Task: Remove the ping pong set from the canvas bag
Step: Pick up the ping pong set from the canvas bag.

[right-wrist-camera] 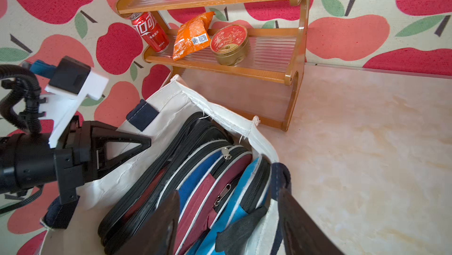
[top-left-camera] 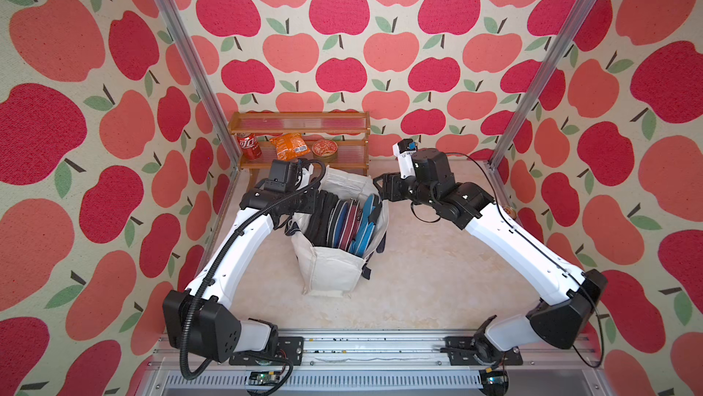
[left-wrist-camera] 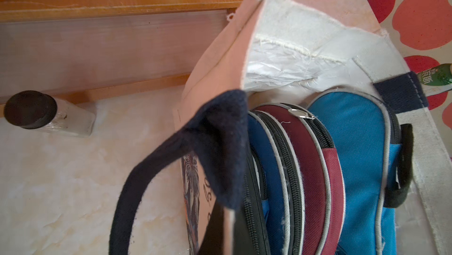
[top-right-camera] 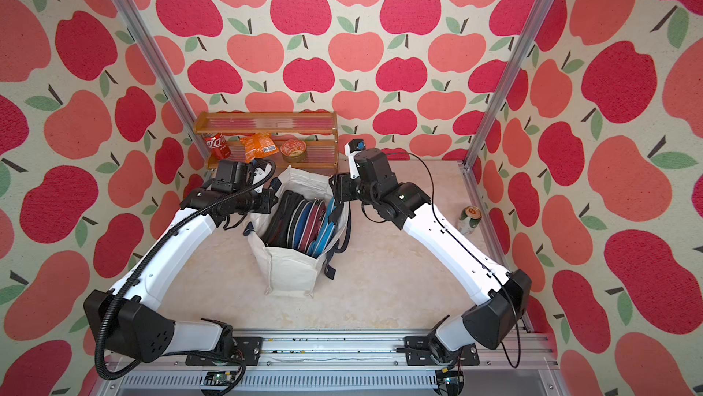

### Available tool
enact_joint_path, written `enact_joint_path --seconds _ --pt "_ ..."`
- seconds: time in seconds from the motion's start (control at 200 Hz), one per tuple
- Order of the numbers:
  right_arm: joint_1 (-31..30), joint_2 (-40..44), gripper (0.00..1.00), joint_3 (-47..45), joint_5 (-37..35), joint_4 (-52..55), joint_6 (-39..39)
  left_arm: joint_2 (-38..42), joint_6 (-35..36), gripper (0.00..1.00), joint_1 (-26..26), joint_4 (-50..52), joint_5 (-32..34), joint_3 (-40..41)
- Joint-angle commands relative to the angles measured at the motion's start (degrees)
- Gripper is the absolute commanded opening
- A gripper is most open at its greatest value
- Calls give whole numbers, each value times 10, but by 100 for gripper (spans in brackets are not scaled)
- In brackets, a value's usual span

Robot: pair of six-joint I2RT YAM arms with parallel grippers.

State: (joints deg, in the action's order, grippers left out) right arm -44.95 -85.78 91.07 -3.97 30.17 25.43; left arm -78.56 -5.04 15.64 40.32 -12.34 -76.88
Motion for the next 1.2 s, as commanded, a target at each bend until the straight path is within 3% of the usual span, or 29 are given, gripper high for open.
enact_joint_path --seconds 0.0,0.22,0.43,1.196 --pt "-10 -29 64 18 8 52 17 31 25 0 3 -49 26 -38" --pt "-22 -55 62 11 42 73 58 67 19 0 4 -121 13 28" --pt "-28 -76 62 20 31 117 68 81 9 0 5 -150 -3 64" --pt "-26 -165 61 63 -20 160 84 108 12 0 6 -166 -2 92"
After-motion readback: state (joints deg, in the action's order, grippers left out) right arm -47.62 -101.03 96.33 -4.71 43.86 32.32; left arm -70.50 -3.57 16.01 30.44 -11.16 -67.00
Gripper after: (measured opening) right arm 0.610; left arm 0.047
